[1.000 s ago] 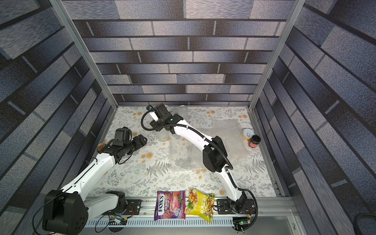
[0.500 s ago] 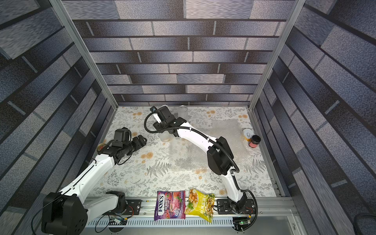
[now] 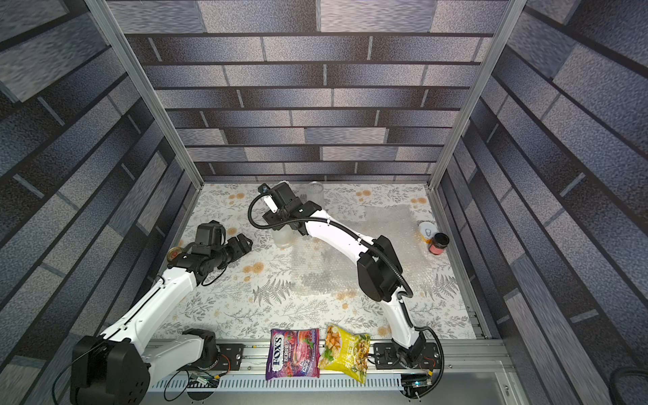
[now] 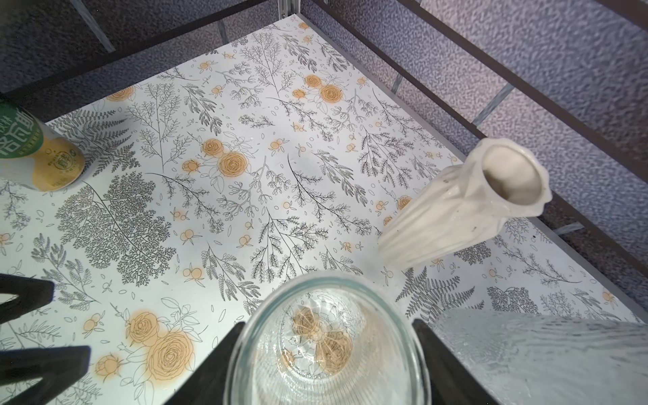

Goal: Unwrap the vase from the bubble wrap
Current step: Place the vase at the center of the board.

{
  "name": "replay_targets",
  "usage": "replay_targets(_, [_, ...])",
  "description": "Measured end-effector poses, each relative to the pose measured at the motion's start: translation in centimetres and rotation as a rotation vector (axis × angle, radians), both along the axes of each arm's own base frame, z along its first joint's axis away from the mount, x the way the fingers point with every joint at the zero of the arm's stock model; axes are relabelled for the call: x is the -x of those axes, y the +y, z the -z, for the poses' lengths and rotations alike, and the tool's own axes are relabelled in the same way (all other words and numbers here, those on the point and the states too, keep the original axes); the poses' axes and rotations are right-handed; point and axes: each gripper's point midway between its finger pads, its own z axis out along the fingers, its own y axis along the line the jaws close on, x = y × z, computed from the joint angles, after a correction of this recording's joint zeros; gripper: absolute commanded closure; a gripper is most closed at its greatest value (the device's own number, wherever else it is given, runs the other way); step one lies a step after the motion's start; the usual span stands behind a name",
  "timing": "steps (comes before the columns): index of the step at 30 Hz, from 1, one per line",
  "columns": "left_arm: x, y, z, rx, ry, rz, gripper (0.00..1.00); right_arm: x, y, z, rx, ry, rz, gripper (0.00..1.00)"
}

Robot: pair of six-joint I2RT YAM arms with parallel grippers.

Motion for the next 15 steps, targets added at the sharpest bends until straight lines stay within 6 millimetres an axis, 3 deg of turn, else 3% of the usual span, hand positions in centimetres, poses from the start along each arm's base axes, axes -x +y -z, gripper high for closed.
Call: replay_targets(15, [0.17, 0.03, -0.01, -0.001, 0.003, 0.000, 0.13, 0.60, 0.40, 0.17, -0.036, 0.051, -0.005, 0.44])
